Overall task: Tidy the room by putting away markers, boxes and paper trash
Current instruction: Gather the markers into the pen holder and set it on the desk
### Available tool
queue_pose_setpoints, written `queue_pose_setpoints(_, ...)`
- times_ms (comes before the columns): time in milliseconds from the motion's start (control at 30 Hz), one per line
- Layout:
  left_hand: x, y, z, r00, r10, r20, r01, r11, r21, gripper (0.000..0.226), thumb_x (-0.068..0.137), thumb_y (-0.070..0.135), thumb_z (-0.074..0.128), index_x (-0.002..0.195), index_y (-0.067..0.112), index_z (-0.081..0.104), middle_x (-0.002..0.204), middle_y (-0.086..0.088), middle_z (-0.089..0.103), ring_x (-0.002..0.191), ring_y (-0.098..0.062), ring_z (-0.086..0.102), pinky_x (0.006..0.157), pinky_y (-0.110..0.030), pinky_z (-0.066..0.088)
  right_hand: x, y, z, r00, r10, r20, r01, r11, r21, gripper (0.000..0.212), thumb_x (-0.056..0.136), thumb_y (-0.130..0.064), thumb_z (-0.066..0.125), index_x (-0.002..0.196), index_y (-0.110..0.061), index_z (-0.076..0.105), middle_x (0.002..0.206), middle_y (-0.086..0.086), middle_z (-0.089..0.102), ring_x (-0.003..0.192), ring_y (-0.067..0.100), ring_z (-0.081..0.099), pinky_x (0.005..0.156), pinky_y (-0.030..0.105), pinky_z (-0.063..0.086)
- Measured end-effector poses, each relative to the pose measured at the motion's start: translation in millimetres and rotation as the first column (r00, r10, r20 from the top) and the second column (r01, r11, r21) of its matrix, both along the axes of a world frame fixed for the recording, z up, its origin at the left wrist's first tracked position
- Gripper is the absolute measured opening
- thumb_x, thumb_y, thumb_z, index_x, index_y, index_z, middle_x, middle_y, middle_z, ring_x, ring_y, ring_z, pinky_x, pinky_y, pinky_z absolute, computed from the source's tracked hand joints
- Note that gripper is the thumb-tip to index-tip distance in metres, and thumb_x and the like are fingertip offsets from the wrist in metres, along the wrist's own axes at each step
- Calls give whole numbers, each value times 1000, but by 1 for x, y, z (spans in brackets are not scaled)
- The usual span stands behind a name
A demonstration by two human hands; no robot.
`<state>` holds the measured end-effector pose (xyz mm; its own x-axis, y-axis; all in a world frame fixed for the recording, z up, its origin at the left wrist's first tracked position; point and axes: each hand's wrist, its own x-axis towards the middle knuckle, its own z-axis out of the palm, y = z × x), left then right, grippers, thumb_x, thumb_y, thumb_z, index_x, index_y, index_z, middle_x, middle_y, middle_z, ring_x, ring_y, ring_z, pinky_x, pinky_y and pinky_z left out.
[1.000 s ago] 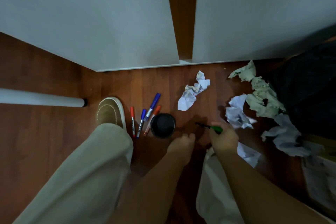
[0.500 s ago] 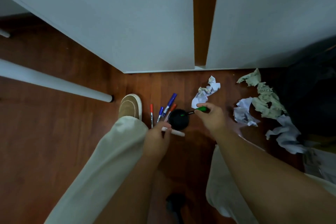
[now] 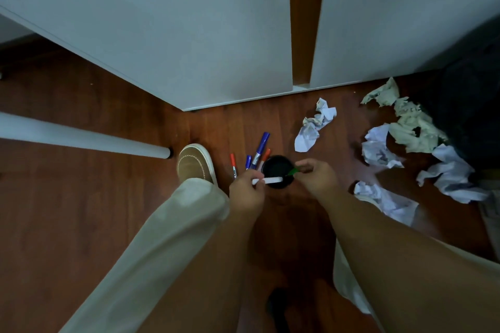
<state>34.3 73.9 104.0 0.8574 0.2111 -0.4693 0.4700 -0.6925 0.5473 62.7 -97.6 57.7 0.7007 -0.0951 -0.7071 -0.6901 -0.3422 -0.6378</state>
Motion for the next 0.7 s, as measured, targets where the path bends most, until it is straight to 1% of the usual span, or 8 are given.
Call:
queue_pose_setpoints(67,3,2,-3,999,31,-24,-32,999,-20,17,94,16,60,109,15,68,105,-1,70,85,-6,61,67,-1,39,-8,1,-2,998,-58,-22,57,998,-26,42,79,-12,74,119,-16,62,96,5,67,90,17,62,80,25,43)
queue_pose_setpoints(167,9,8,-5,993,100,-62,-105,990,-91,18,93,14,61,111,19,64,111,0,68,96,-12,64,81,-22,52,-26,7,-10,981,-124,-150,116,992,-56,48,79,-15,74,124,-11,56,110,12,67,106,29,63,93,34,48)
queue_pose_setpoints(267,13,25,-12,993,88,-79,-96,990,-104,18,93,11,60,110,18,62,112,-3,68,96,-17,65,83,-32,54,-38,24,-13,924,163,-347,-191,980,-48,38,82,-20,71,118,-9,63,122,12,63,114,27,59,97,33,47)
queue_pose_setpoints(367,19,45,-20,987,70,-148,-90,986,-138,19,92,9,59,110,15,62,111,-6,68,100,-22,66,89,-42,55,-39,56,-9,863,372,-341,-383,923,38,31,88,-16,61,118,-8,61,127,11,58,116,26,56,97,33,47)
queue_pose_setpoints(500,30,63,-32,965,-152,-213,157,988,7,20,92,16,58,111,18,63,109,-2,68,96,-17,63,83,-31,50,-34,100,-17,862,486,-145,-490,872,14,36,91,-7,50,126,-10,57,133,12,56,122,27,51,104,34,42)
queue_pose_setpoints(567,37,68,-42,876,-358,-323,406,909,93,28,91,18,57,119,18,61,120,-8,63,108,-24,60,94,-35,48,-30,118,-27,887,462,-8,-461,887,25,42,91,-1,50,132,-10,56,139,13,53,131,27,45,110,33,34)
queue_pose_setpoints(633,44,68,-48,767,-480,-426,577,807,129,40,90,21,56,130,23,55,134,-9,52,124,-30,49,105,-42,42,-28,131,-39,895,446,13,-446,895,28,50,94,-7,49,143,-14,43,152,13,36,140,27,34,116,35,27)
queue_pose_setpoints(700,53,65,-54,694,-542,-474,659,743,116,50,90,21,55,139,29,47,144,-5,42,133,-30,37,110,-45,35,-29,142,-55,890,439,-120,-439,898,30,67,97,-22,47,154,-27,11,163,9,1,144,31,22,117,42,26)
